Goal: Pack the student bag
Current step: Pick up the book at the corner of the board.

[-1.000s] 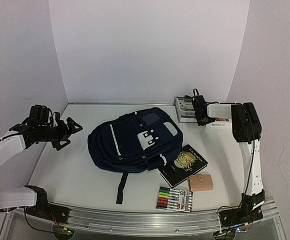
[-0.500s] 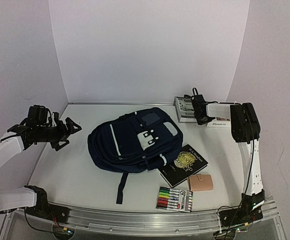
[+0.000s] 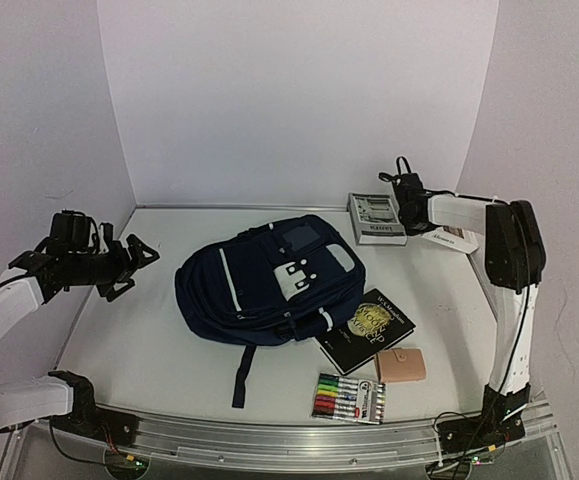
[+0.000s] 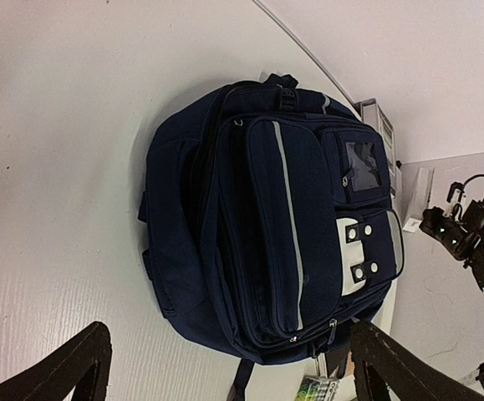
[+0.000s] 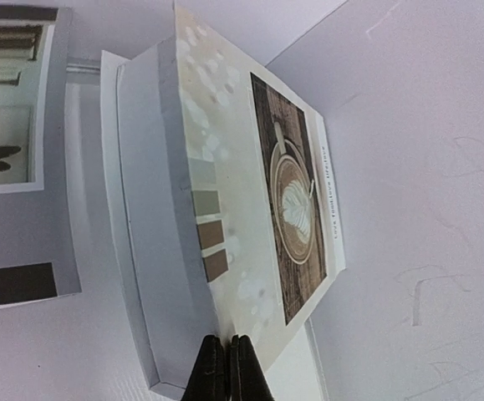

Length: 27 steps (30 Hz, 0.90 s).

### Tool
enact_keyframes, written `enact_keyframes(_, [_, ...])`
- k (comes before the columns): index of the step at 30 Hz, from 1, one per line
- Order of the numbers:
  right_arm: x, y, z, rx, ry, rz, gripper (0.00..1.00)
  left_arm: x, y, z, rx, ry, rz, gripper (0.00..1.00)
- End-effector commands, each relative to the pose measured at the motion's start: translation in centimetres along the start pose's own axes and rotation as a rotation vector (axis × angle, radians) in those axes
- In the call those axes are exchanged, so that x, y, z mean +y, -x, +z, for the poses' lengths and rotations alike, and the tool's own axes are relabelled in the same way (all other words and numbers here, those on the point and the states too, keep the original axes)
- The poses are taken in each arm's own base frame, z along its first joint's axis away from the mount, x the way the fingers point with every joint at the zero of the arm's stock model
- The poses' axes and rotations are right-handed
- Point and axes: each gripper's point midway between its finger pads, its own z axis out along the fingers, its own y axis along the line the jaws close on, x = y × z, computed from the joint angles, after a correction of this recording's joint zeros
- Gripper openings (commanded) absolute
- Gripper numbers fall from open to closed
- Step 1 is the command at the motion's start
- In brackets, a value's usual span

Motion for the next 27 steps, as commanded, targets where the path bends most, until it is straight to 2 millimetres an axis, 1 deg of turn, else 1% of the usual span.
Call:
enact_keyframes(1, [-5.2,0.4,-2.4,-0.004,-0.074,0.13,0.0,-0.3,0.3,-0.8,-0.022,-0.003,0.027,1.0])
enact_keyframes(5, [-3.8,0.1,-4.4,-0.005,0.017,0.139,0.0,-1.4,0.2,-1.0,-0.005,-0.051,0.055,1.0])
enact_keyframes(8, [-1.7,-0.3,-6.5,-0.015,0.088,0.145,0.0,-1.9,0.3,-1.2,-0.007,-0.075,0.075,1.0])
enact_keyframes(11, [0.9,-0.4,-9.7,-0.053,0.119,0.13,0.0,-1.9,0.3,-1.5,-0.013,-0.068,0.08,1.0])
enact_keyframes(13, [2.6,-0.3,-12.2,-0.08,0.134,0.118,0.0,-1.8,0.3,-1.6,-0.013,-0.065,0.078,1.0])
enact_keyframes(15, [3.8,-0.3,-14.7,-0.108,0.133,0.11,0.0,-1.8,0.2,-1.6,-0.01,-0.064,0.076,1.0])
enact_keyframes(19, [5.7,0.2,-19.7,-0.165,0.165,0.115,0.0,-1.9,0.2,-1.7,-0.01,-0.069,0.075,1.0])
enact_keyframes(23, [7.4,0.7,-24.8,-0.216,0.261,0.117,0.0,-3.0,0.0,-1.9,-0.002,-0.126,0.098,1.0])
enact_keyframes(24, [7.6,0.8,-25.8,-0.227,0.277,0.12,0.0,-3.3,0.0,-1.9,0.001,-0.142,0.101,1.0])
enact_keyframes(25, [7.7,1.1,-27.2,-0.245,0.299,0.125,0.0,-3.5,0.0,-1.9,0.004,-0.155,0.102,1.0])
enact_keyframes(27, [7.7,1.7,-29.3,-0.277,0.324,0.136,0.0,-3.9,-0.1,-1.9,0.01,-0.174,0.099,1.0])
